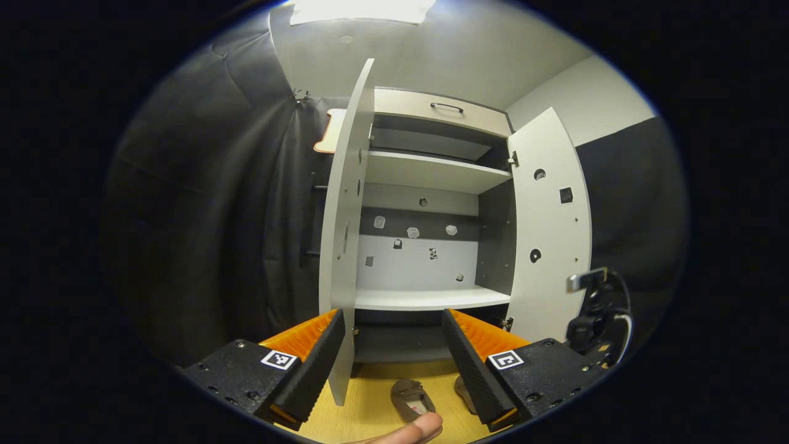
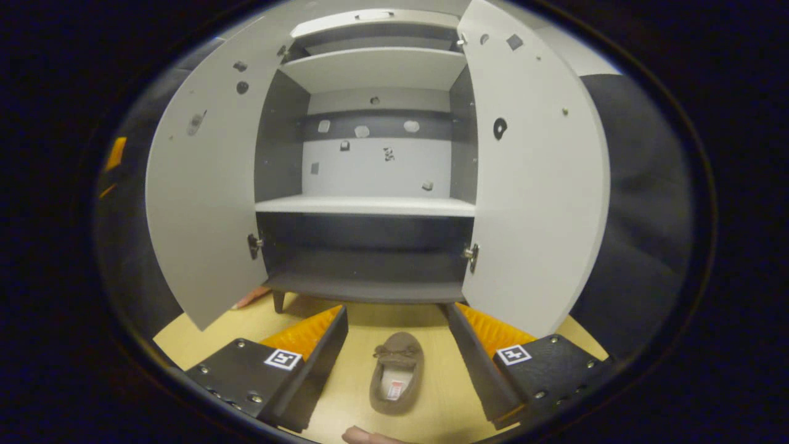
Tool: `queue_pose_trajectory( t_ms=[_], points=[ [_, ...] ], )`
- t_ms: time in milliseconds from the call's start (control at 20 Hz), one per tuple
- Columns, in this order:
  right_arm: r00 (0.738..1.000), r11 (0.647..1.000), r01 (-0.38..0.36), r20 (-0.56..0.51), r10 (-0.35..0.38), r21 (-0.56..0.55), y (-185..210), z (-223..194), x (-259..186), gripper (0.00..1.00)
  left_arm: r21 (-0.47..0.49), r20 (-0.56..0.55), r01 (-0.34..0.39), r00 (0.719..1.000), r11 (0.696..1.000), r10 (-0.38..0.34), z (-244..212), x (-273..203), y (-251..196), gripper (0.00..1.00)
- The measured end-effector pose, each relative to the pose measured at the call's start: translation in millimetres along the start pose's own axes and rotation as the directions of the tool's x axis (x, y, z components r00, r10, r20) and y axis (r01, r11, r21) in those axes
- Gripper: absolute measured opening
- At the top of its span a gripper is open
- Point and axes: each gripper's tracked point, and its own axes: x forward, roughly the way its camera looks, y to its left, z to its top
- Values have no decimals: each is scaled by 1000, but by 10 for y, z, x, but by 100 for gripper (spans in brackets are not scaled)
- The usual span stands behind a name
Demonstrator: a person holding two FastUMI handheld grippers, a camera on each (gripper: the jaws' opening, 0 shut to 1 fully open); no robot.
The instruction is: Grab one shoe with the right hand and put it into the shoe cabinet, grab the other shoe with the left hand and put it into the shoe cabinet; then close the right door with the right hand and the left door with the left hand.
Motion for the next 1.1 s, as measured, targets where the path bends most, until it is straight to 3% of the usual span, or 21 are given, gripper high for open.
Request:
queue_pose_trajectory(
  t_ms=[250, 450, 500, 550, 800, 850, 900, 1100],
  points=[
    [988, 1000, 25, -152, -24, 9, 65, -724, 345, 99, 26, 29, 1, 1000, 1000, -1, 108, -29, -17, 97],
    [972, 1000, 3, -233, 3, 28, 201, -1156, 459, 99, 19, 30, 15, 999, 1000, -16, 61, -56, -52, 97],
    [968, 1000, 5, -251, 2, 25, 226, -1254, 478, 95, 15, 30, 14, 999, 1000, -14, 25, -77, -37, 97],
    [963, 1000, -5, -268, 12, 27, 274, -1364, 495, 99, 9, 30, 12, 999, 1000, -12, -11, -97, -35, 96],
    [945, 998, -11, -327, 31, 60, 423, -1681, 766, 90, -1, 15, 16, 1000, 1000, -16, -133, -92, -75, 96],
    [937, 997, 0, -348, 28, 79, 421, -1754, 832, 76, 10, 18, 17, 1000, 1000, -17, -112, -65, -90, 96],
    [935, 997, -4, -353, 31, 77, 433, -1781, 865, 68, 25, 23, 16, 1000, 1000, -16, -90, -40, -106, 97],
    [951, 998, 2, -310, 15, 57, 394, -1755, 1068, 67, 57, 22, 18, 1000, 998, -20, -49, 57, -202, 96]
  ],
)
